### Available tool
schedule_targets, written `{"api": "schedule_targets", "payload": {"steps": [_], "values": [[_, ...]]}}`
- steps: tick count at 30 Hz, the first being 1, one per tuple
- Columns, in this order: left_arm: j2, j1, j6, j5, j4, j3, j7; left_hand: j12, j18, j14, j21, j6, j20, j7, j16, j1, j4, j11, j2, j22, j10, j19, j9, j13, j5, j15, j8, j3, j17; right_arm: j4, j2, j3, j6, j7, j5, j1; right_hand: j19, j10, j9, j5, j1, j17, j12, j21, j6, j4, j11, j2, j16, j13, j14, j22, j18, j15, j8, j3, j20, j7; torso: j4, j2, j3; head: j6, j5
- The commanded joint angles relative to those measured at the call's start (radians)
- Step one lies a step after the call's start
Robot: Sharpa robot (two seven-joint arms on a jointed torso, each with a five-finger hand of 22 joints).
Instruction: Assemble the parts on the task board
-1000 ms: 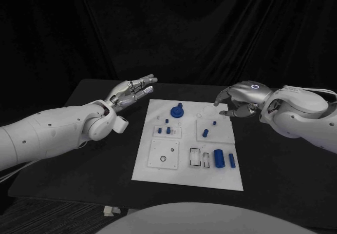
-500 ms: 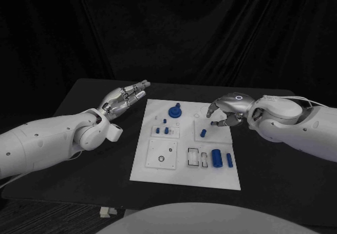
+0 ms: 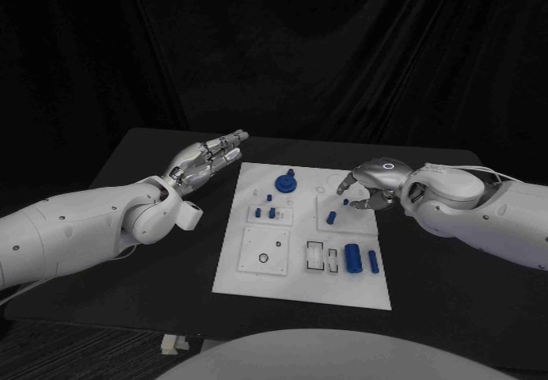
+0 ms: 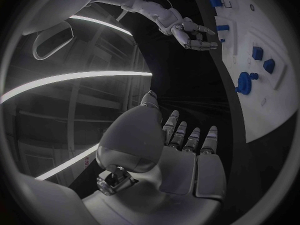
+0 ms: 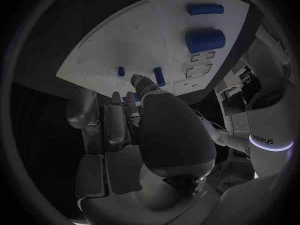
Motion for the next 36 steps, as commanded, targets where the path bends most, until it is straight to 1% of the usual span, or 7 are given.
{"api": "schedule_targets", "payload": {"steps": [1, 10, 16, 24, 27, 32, 36], "values": [[0.007, -0.002, 0.017, 0.011, -0.006, 0.001, 0.276, 0.004, 0.014, 0.000, -0.001, -0.008, 0.011, 0.000, -0.007, 0.018, -0.001, 0.008, 0.003, 0.002, 0.003, -0.002, -0.002, 0.000, 0.013, 0.012, -0.004, 0.004, -0.001, -0.017, 0.009, 0.001, -0.025, -0.049, -0.011, -0.008, -0.003, 0.016, -0.001, -0.008, 0.006, 0.000, 0.009, -0.001, 0.005, -0.009, -0.003, 0.003, 0.000, -0.005, -0.001, 0.135, -0.004, 0.002, 0.001, 0.004, 0.003, -0.011, -0.0006, -0.003, -0.0026, 0.000, 0.001], [0.014, -0.002, 0.036, 0.011, -0.013, 0.001, 0.268, 0.003, 0.025, 0.005, 0.000, -0.025, 0.016, -0.003, -0.005, 0.072, -0.007, 0.018, 0.008, 0.006, -0.003, -0.001, -0.003, -0.001, 0.064, 0.030, -0.005, 0.020, 0.001, -0.048, 0.027, 0.001, -0.035, -0.041, -0.011, -0.024, 0.004, 0.074, -0.003, -0.032, -0.007, 0.005, 0.041, 0.016, 0.027, -0.017, -0.005, 0.008, 0.012, -0.013, 0.004, 0.138, -0.006, 0.000, 0.008, 0.027, 0.000, -0.013, -0.0013, -0.005, -0.0055, 0.000, 0.003], [0.016, -0.003, 0.044, 0.011, -0.014, 0.001, 0.263, 0.002, 0.026, 0.005, 0.000, -0.025, 0.017, -0.002, -0.005, 0.086, -0.009, 0.024, 0.009, 0.007, -0.005, 0.000, -0.003, -0.001, 0.078, 0.033, -0.004, 0.024, 0.001, -0.063, 0.033, 0.001, -0.039, -0.034, -0.011, -0.028, 0.012, 0.104, -0.004, -0.062, -0.024, 0.010, 0.053, 0.033, 0.037, -0.011, -0.006, 0.007, 0.021, -0.020, 0.009, 0.142, -0.009, -0.001, 0.009, 0.036, -0.001, -0.012, -0.0019, -0.007, -0.0072, 0.000, 0.008], [0.014, -0.003, 0.048, 0.011, -0.013, 0.001, 0.259, 0.004, 0.027, 0.006, 0.000, -0.026, 0.017, -0.001, -0.005, 0.102, -0.013, 0.033, 0.011, 0.006, -0.004, 0.000, -0.002, 0.000, 0.091, 0.037, -0.004, 0.030, 0.001, -0.083, 0.044, 0.001, -0.042, -0.027, -0.011, -0.038, 0.019, 0.129, -0.001, -0.098, -0.037, -0.004, 0.059, 0.046, 0.069, -0.005, -0.008, 0.007, 0.014, -0.029, 0.011, 0.144, -0.011, -0.004, 0.021, 0.046, -0.003, 0.008, -0.0022, -0.009, -0.0091, 0.000, 0.011], [0.015, -0.003, 0.052, 0.011, -0.014, 0.001, 0.256, 0.015, 0.028, 0.016, 0.001, -0.007, 0.018, -0.011, -0.001, 0.121, -0.021, 0.062, 0.014, 0.009, 0.005, 0.001, 0.000, 0.002, 0.097, 0.045, -0.002, 0.036, 0.005, -0.092, 0.050, 0.001, -0.045, -0.023, -0.011, -0.044, 0.020, 0.133, 0.001, -0.101, -0.037, -0.005, 0.060, 0.047, 0.081, -0.004, -0.007, 0.009, 0.014, -0.032, 0.011, 0.144, -0.011, -0.004, 0.026, 0.049, -0.003, 0.014, -0.0024, -0.009, -0.0096, 0.000, 0.007], [0.015, -0.004, 0.060, 0.011, -0.015, 0.001, 0.251, 0.025, 0.028, 0.028, 0.002, -0.008, 0.019, -0.012, 0.003, 0.131, -0.025, 0.079, 0.015, 0.013, 0.011, 0.002, 0.000, 0.003, 0.105, 0.050, -0.002, 0.040, 0.008, -0.107, 0.062, 0.001, -0.043, -0.022, -0.011, -0.051, 0.013, 0.143, 0.005, -0.095, -0.033, -0.050, 0.060, 0.024, 0.101, -0.007, -0.007, 0.013, -0.021, -0.037, 0.000, 0.138, -0.007, -0.004, 0.034, 0.058, -0.003, 0.021, -0.0027, -0.010, -0.0107, 0.000, 0.007], [0.016, -0.004, 0.067, 0.011, -0.016, 0.001, 0.248, 0.036, 0.028, 0.042, 0.003, 0.000, 0.020, -0.024, 0.008, 0.143, -0.033, 0.098, 0.015, 0.019, 0.017, 0.004, 0.001, 0.005, 0.111, 0.056, -0.001, 0.044, 0.012, -0.121, 0.074, 0.001, -0.039, -0.019, -0.011, -0.056, 0.011, 0.146, 0.006, -0.093, -0.032, -0.056, 0.060, 0.020, 0.102, -0.008, -0.007, 0.013, -0.026, -0.038, -0.001, 0.137, -0.006, -0.004, 0.034, 0.060, -0.003, 0.021, -0.0041, -0.011, -0.0106, 0.000, 0.011]]}}
